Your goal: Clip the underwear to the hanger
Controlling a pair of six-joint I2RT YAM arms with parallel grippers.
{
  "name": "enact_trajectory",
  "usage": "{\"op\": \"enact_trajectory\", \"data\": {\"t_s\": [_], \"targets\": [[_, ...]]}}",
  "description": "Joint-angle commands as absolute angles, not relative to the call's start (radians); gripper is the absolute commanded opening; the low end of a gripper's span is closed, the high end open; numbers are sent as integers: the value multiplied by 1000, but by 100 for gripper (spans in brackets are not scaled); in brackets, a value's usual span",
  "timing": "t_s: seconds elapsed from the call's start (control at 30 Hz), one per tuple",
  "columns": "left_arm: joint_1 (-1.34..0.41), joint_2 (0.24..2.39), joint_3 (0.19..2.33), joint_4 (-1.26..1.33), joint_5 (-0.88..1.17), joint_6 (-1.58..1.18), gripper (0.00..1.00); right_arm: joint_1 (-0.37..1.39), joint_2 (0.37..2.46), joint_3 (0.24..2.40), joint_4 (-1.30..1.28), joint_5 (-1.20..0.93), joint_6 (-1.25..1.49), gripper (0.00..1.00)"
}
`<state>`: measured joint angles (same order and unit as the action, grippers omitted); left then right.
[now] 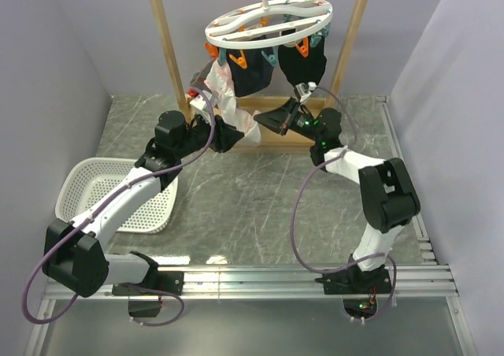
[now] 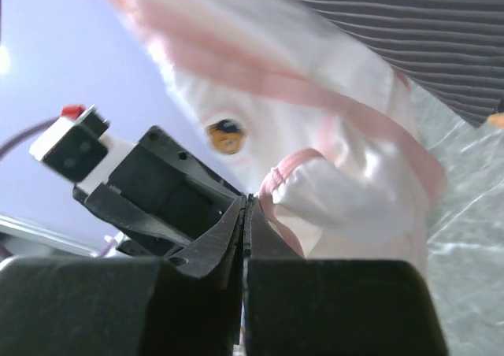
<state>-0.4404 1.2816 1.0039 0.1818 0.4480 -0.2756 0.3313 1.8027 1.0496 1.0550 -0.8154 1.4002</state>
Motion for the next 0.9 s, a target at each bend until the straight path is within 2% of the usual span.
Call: {"op": "enact_trajectory", "data": {"t_s": [0.0,0.13,0.23,0.37,0.5,0.6,0.8,0.83,0.87], "targets": [[-454,1298,1048,186,335,-400,45,304,1704,1025,990,-851,1217,0],[-454,1345,1110,120,207,-462,43,301,1664,1046,763,-922,1051,0],[-453,1382,1164,98,180,-479,44,305,1615,1089,546,-950,811,0],[-454,1405,1187,127,238,-505,44,342,1514,1153,323,-925,516,0],[-453,1450,1227,72,250,-555,37,405,1425,1167,213,-867,278,0],[-454,1477,1238,72,241,-595,36,472,1388,1193,115,-842,123,0],[-454,1483,1238,138,294,-640,50,623,1403,1267,-122,-764,-208,0],[-453,1488,1238,150,308,-644,48,638,1414,1278,-136,-737,-260,0],[-453,1489,1238,153,320,-650,37,644,1417,1278,-143,-730,-274,0]]}}
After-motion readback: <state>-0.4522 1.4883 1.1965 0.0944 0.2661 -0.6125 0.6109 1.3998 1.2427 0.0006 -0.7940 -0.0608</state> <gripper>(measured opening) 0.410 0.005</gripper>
